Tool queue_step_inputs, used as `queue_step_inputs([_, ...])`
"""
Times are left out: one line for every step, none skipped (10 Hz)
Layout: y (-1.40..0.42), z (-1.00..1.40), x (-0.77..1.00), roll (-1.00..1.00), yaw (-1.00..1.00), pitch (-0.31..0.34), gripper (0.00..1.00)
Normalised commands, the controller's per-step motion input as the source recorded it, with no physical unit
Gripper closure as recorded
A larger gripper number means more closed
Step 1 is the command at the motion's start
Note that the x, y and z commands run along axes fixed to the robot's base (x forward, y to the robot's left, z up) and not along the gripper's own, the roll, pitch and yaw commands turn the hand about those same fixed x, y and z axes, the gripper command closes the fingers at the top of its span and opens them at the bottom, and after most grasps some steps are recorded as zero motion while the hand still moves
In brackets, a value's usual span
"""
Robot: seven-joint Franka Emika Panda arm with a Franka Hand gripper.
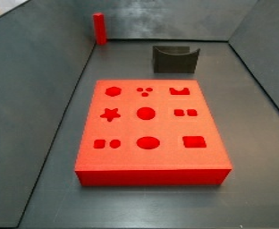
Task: Pick up the star object. Move up. Move to above the board. Insert the star object.
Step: Pick up the star object.
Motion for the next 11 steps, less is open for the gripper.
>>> queue_step_inputs([0.55,-0.13,-0.74,-0.05,0.0,-0.206,0.0])
queue_step_inputs([0.58,-0.26,-0.9,0.01,0.01,-0.216,0.0])
queue_step_inputs([0.71,-0.48,-0.94,0.0,0.04,-0.156,0.0])
queue_step_inputs([0.79,-0.59,-0.99,-0.04,0.07,-0.087,0.0])
queue_step_inputs([0.74,-0.69,-1.0,-0.05,0.02,-0.134,0.0])
queue_step_inputs([0.67,-0.63,-1.0,-0.04,0.0,-0.141,0.0])
queue_step_inputs([0.58,-0.53,-1.0,-0.02,0.0,-0.133,0.0])
queue_step_inputs([0.48,-0.29,-1.0,-0.06,-0.09,-0.091,0.0])
queue_step_inputs([0.39,0.02,-0.92,-0.19,-0.09,-0.116,0.0])
queue_step_inputs([0.0,-0.01,-0.01,0.0,0.0,-0.019,0.0])
queue_step_inputs([0.21,-0.31,0.0,-0.05,0.05,-0.123,0.0])
